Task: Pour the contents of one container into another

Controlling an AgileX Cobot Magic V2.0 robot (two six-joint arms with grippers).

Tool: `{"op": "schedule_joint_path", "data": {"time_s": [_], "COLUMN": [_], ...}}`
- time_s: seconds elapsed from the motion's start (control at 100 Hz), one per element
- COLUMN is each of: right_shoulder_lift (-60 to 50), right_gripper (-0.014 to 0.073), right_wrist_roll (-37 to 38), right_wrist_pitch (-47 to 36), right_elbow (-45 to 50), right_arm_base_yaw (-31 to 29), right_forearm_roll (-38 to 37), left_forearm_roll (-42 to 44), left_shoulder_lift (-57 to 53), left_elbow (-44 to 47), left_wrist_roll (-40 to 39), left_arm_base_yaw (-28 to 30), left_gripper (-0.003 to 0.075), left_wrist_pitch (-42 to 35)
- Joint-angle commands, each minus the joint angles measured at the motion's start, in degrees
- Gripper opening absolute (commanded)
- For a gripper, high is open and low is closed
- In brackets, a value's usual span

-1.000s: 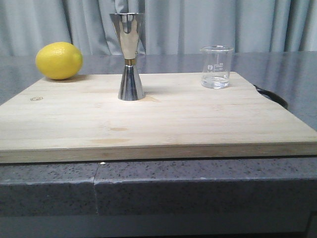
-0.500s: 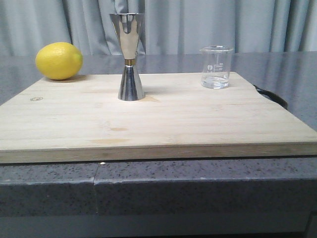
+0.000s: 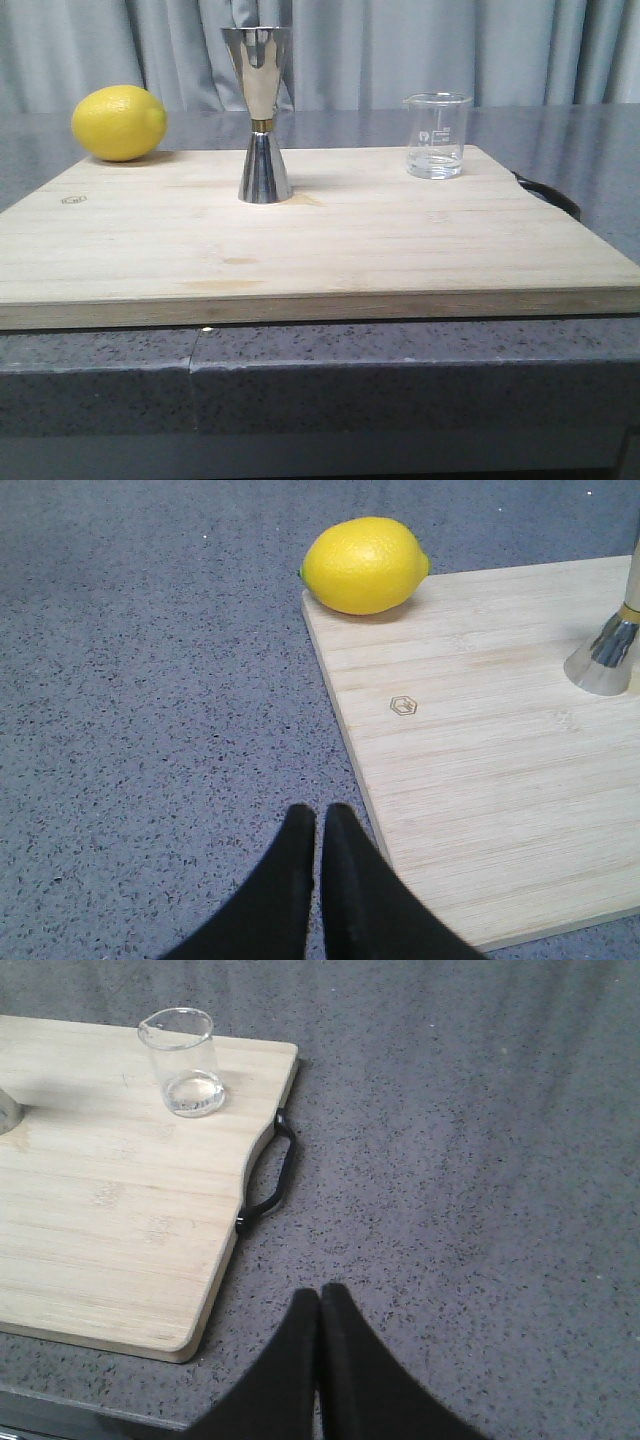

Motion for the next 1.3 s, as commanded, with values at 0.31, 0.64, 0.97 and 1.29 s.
{"op": "schedule_joint_path", "data": {"time_s": [0.31, 0.64, 0.97, 1.29], "right_shoulder_lift": [0.3, 0.3, 0.3, 0.3], "right_gripper": [-0.0062, -0.0062, -0.0062, -0.0062], "right_wrist_roll": [0.0, 0.0, 0.0, 0.0], "right_wrist_pitch": [-3.3, -3.3, -3.3, -3.1], "right_elbow": [-1.3, -1.3, -1.3, -1.3], "right_arm_base_yaw": [-0.5, -0.5, -0.5, -0.5], "right_forearm_roll": [-1.2, -1.2, -1.2, -1.2], "left_forearm_roll": [-0.4, -2.5, -7.2, -1.9], "left_shoulder_lift": [0.2, -9.7, -23.7, -28.4], "left_elbow": [-1.5, 11.7, 30.3, 31.4], "left_wrist_roll": [-0.6, 0.5, 4.4, 4.4], "left_arm_base_yaw": [-0.4, 4.3, 11.3, 11.8], "left_gripper": [-0.0019, -0.0019, -0.0019, -0.0019], "left_wrist_pitch": [-4.2, -17.7, -35.8, -34.7]}}
